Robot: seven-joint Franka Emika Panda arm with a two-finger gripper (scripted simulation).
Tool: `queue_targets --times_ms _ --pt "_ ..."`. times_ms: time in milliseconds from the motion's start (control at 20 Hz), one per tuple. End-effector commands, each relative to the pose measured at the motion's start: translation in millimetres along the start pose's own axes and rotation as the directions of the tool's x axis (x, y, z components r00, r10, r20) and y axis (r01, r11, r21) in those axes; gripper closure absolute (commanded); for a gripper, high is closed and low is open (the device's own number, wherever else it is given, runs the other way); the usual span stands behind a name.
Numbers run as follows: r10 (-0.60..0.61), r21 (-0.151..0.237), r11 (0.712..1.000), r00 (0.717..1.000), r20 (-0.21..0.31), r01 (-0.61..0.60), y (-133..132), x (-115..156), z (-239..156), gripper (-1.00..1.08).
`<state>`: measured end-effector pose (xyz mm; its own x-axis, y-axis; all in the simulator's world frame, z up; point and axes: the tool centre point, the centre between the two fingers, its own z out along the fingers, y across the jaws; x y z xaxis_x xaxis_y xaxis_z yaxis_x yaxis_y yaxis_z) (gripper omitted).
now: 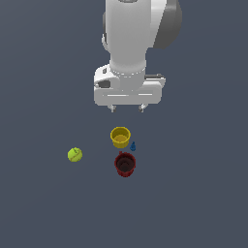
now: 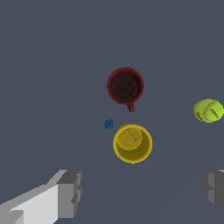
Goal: Pick up a designated object from a clutter of objects.
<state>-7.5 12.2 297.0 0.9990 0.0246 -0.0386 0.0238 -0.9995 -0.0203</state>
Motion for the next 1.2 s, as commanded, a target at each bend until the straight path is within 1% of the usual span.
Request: queue_targets --times_ms 0,450,800,1000,1150 --pt "0.0 0.0 1.0 1.0 0.0 0.0 0.0 0.0 0.0 -0.92" --pt "0.029 0.008 1.0 0.999 -0.019 -0.029 10.8 6.5 4.3 -0.92" --pt "0.041 0.01 0.999 0.999 -0.019 -0.041 14.8 9.0 7.6 -0.92" --pt "0.077 0.015 0.997 0.997 -0.02 -0.076 26.9 16.0 17.2 -0.92" --pt "0.118 0.019 0.993 0.993 -0.02 -0.117 41.4 23.4 28.6 -0.92"
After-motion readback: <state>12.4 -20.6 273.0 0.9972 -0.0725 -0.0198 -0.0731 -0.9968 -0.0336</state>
